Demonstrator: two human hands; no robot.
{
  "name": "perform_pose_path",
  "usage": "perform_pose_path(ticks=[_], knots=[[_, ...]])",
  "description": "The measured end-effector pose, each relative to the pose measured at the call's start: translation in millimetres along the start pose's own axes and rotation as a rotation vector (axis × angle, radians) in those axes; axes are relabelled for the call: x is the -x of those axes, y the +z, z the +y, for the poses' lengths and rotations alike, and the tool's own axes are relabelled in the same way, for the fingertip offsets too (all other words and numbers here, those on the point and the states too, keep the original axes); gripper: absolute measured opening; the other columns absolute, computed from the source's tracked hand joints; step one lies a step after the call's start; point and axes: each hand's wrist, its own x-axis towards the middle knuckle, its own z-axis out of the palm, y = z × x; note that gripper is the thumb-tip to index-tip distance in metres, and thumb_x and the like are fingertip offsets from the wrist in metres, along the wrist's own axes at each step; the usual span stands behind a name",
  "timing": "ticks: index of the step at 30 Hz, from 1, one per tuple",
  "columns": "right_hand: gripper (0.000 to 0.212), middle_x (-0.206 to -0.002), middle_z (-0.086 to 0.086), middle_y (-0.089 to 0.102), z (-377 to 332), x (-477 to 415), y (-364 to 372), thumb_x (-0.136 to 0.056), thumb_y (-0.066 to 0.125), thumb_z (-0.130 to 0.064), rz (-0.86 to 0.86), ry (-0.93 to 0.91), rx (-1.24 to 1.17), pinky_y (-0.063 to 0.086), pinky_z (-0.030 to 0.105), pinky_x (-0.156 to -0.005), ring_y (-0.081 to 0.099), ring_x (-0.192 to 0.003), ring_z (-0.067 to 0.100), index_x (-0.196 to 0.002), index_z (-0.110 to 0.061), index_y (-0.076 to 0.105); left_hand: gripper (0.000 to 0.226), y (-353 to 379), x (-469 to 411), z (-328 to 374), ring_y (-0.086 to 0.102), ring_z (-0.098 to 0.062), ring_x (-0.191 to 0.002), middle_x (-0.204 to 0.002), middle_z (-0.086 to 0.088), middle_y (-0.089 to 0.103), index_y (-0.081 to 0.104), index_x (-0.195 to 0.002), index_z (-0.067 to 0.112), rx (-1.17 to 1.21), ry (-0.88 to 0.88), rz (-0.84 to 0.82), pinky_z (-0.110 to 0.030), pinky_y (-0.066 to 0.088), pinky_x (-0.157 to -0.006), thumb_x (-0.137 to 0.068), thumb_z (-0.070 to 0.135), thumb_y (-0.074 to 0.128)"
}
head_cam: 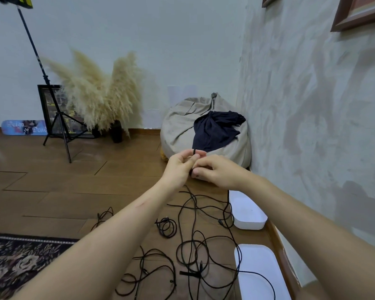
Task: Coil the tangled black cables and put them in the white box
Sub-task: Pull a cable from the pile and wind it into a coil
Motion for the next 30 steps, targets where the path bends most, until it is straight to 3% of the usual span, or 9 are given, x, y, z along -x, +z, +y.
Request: perform_pose_path(ticks=[4, 7, 9, 12, 15, 20, 24, 27, 30], knots=[[0.018, -0.091, -0.012, 0.074, 7, 3, -6, -0.100, 0.060, -0.028, 0.121, -0.015, 0.043, 0.050, 0.025, -0.077, 0.066, -0.087, 0.004, -0.103, -0.026, 0.078, 0.022, -3, 1, 1, 0.071, -0.026, -0.101, -0.104, -0.008, 0.077, 0.074, -0.116, 0.015, -0.069, -0.013, -0.090, -0.052, 0.054, -0.095, -0.105, 0.026, 0.059], [0.015, -0.081, -0.011, 0.074, 10, 5, -9, -0.095, 0.067, -0.038, 0.209, -0.005, 0.122, 0.049, 0.032, -0.071, 0.065, -0.078, 0.005, -0.092, -0.028, 0.078, 0.024, -7, 3, 2, 0.071, -0.014, -0.099, -0.104, 0.000, 0.077, 0.071, -0.123, 0.013, -0.145, -0.042, -0.185, -0.039, 0.057, -0.094, -0.107, 0.017, 0.053], [0.018, -0.077, -0.010, 0.072, 11, 6, -11, -0.091, 0.070, -0.044, 0.254, 0.001, 0.170, 0.050, 0.035, -0.070, 0.064, -0.076, 0.008, -0.087, -0.029, 0.077, 0.027, -9, 4, 4, 0.072, -0.017, -0.102, -0.108, -0.002, 0.077, 0.068, -0.129, 0.011, -0.151, -0.082, -0.231, -0.035, 0.058, -0.094, -0.107, 0.014, 0.053], [0.015, -0.079, -0.010, 0.072, 13, 8, -13, -0.091, 0.071, -0.042, 0.296, 0.009, 0.175, 0.049, 0.037, -0.074, 0.063, -0.078, 0.008, -0.086, -0.029, 0.076, 0.028, -11, 4, 8, 0.071, -0.017, -0.104, -0.110, -0.005, 0.076, 0.065, -0.131, 0.008, -0.066, -0.147, -0.300, -0.030, 0.059, -0.092, -0.108, 0.015, 0.051], [0.014, -0.081, -0.011, 0.071, 13, 10, -13, -0.091, 0.071, -0.041, 0.289, -0.004, 0.148, 0.049, 0.035, -0.075, 0.061, -0.080, 0.007, -0.088, -0.028, 0.076, 0.029, -12, 6, 11, 0.070, -0.019, -0.109, -0.113, -0.010, 0.074, 0.064, -0.132, 0.008, 0.009, -0.210, -0.368, -0.033, 0.056, -0.099, -0.108, 0.014, 0.047], [0.015, -0.080, -0.011, 0.069, 13, 10, -12, -0.087, 0.074, -0.047, 0.302, 0.029, 0.117, 0.049, 0.034, -0.074, 0.061, -0.080, 0.008, -0.088, -0.032, 0.075, 0.030, -12, 6, 8, 0.069, -0.027, -0.111, -0.092, -0.004, 0.070, 0.065, -0.129, 0.012, 0.007, -0.247, -0.363, -0.047, 0.045, -0.111, -0.109, 0.010, 0.042], [0.017, -0.077, -0.008, 0.067, 13, 10, -12, -0.087, 0.076, -0.044, 0.325, 0.042, 0.128, 0.047, 0.035, -0.072, 0.060, -0.078, 0.010, -0.087, -0.028, 0.073, 0.028, -10, 3, 10, 0.066, -0.029, -0.105, -0.085, -0.004, 0.063, 0.070, -0.113, 0.012, 0.005, -0.269, -0.361, -0.054, 0.039, -0.112, -0.106, 0.013, 0.043], [0.017, -0.075, -0.008, 0.067, 16, 12, -12, -0.088, 0.075, -0.044, 0.328, 0.055, 0.136, 0.047, 0.035, -0.070, 0.059, -0.075, 0.009, -0.087, -0.027, 0.074, 0.023, -10, 4, 12, 0.068, -0.027, -0.109, -0.087, -0.001, 0.064, 0.070, -0.109, 0.013, -0.026, -0.264, -0.376, -0.040, 0.047, -0.099, -0.106, 0.023, 0.049], [0.017, -0.076, -0.009, 0.066, 16, 12, -12, -0.088, 0.074, -0.044, 0.305, 0.059, 0.155, 0.046, 0.033, -0.070, 0.058, -0.076, 0.009, -0.088, -0.028, 0.074, 0.028, -14, 5, 13, 0.069, -0.026, -0.118, -0.089, -0.001, 0.062, 0.067, -0.125, 0.008, -0.054, -0.267, -0.372, -0.023, 0.046, -0.082, -0.109, 0.021, 0.048]])
